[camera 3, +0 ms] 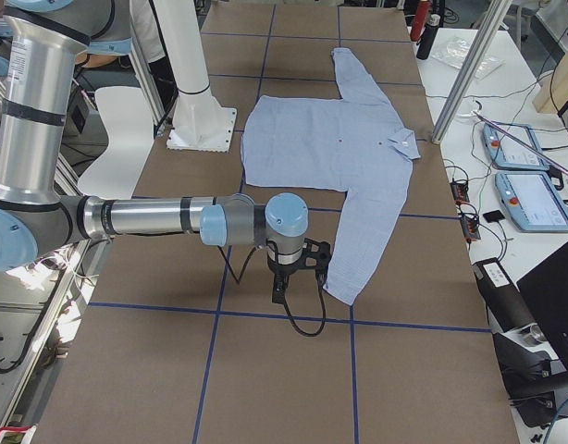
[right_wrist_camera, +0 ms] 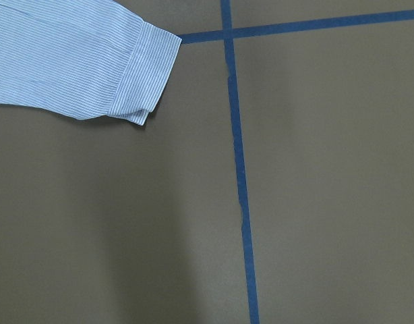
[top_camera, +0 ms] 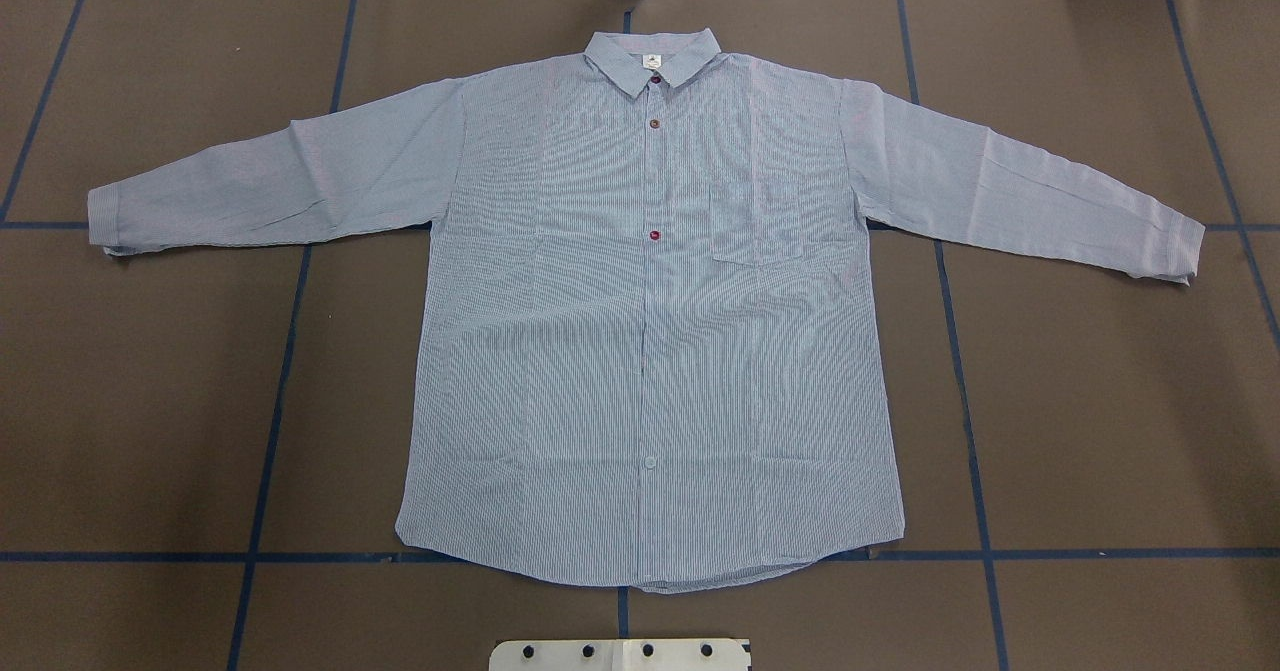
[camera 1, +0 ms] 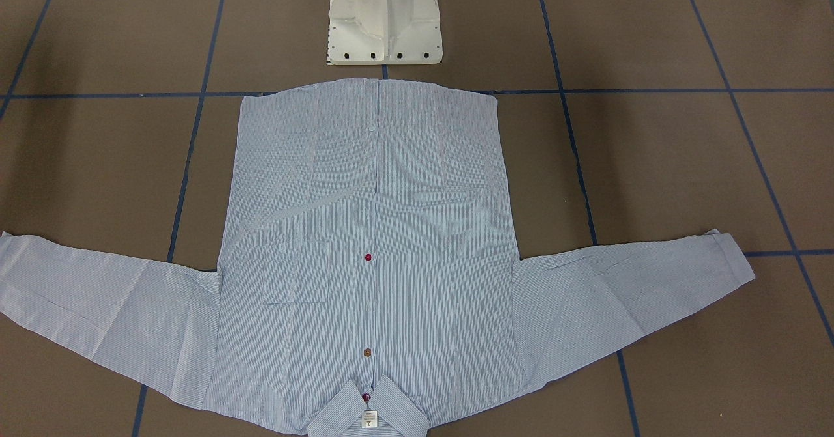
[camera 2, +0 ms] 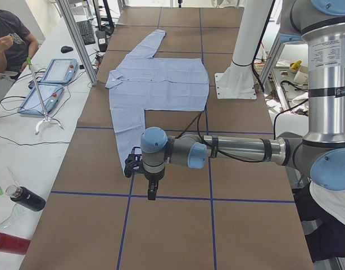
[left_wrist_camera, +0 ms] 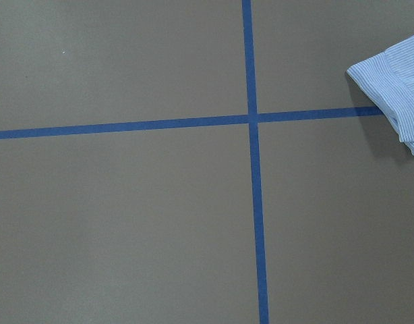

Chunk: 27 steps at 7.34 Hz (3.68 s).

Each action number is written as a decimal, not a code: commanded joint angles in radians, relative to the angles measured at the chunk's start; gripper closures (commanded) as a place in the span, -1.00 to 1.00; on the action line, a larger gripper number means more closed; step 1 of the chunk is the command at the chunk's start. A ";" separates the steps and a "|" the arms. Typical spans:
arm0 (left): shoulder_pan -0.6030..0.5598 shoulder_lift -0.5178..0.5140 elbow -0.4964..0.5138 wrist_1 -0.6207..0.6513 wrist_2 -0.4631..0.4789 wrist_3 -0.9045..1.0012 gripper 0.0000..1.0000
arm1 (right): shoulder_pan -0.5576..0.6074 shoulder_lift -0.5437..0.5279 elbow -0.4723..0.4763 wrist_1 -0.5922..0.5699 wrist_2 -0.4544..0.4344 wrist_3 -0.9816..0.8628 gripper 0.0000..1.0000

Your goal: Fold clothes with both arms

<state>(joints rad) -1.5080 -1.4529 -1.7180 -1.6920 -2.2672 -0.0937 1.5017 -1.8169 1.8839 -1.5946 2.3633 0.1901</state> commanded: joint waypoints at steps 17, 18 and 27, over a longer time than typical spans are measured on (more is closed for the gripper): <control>0.002 -0.083 -0.117 -0.100 -0.020 -0.001 -0.98 | -0.249 0.215 -0.457 0.653 -0.075 0.402 -1.00; 0.002 -0.083 -0.118 -0.101 -0.020 -0.001 -0.98 | -0.308 0.235 -0.457 0.654 -0.134 0.511 -1.00; 0.002 -0.087 -0.132 -0.100 -0.021 -0.011 -0.98 | -0.324 0.317 -0.591 0.654 -0.072 0.364 -0.93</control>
<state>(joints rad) -1.5064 -1.5400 -1.8493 -1.7922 -2.2887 -0.1043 1.1782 -1.5052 1.3005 -0.9397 2.2519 0.5612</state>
